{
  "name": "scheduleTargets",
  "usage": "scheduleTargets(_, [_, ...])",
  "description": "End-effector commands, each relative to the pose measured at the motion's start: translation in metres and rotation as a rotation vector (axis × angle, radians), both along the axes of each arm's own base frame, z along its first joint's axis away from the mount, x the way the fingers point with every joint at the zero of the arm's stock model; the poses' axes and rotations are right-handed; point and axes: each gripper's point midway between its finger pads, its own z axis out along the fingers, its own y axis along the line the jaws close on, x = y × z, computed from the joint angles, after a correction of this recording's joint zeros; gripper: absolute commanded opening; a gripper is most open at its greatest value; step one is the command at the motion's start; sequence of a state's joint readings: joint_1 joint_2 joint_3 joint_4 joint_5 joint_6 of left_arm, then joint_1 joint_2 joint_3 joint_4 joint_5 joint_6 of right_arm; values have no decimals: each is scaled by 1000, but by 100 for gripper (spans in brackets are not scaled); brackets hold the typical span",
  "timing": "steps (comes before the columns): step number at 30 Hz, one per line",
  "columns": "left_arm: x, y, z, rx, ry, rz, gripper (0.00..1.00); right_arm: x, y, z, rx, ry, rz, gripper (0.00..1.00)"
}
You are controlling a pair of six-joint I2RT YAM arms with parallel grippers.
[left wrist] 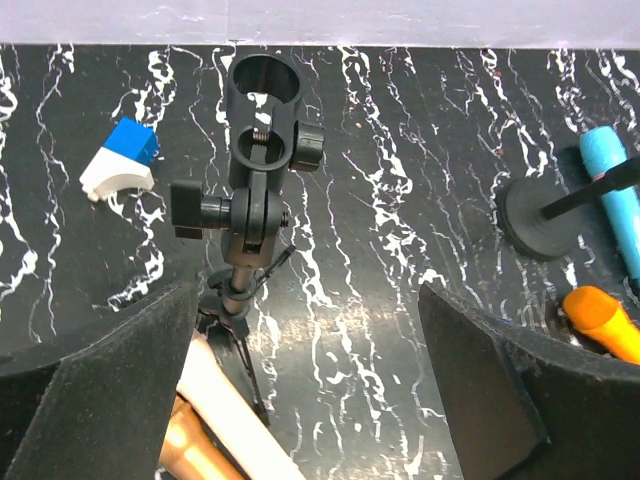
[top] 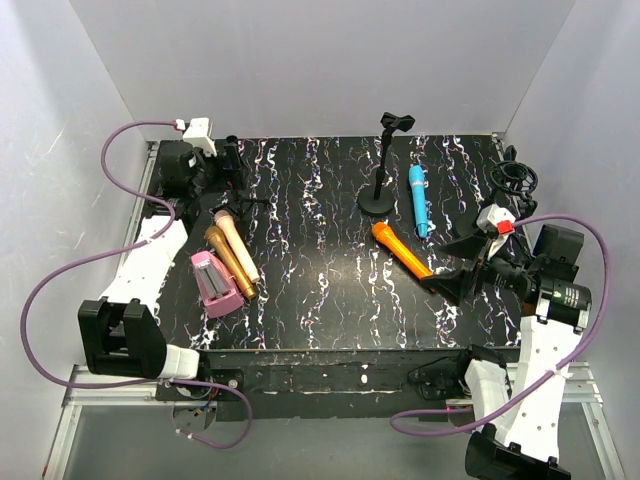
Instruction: Attach the microphones to the stand
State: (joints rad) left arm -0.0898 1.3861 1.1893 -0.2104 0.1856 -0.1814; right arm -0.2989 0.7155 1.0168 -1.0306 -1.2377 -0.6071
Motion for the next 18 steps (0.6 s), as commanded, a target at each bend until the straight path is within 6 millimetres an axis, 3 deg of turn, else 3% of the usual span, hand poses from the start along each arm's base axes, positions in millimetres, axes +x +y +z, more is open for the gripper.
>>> scheduleTargets(1, [13, 0, 19, 89, -200, -68, 91, 4, 2, 5, 11, -44, 32, 98])
scheduleTargets(15, [39, 12, -33, 136, -163, -68, 64, 5, 2, 6, 1, -40, 28, 98])
scheduleTargets(18, [40, 13, -34, 135, -191, -68, 61, 4, 2, 6, -3, -40, 25, 98])
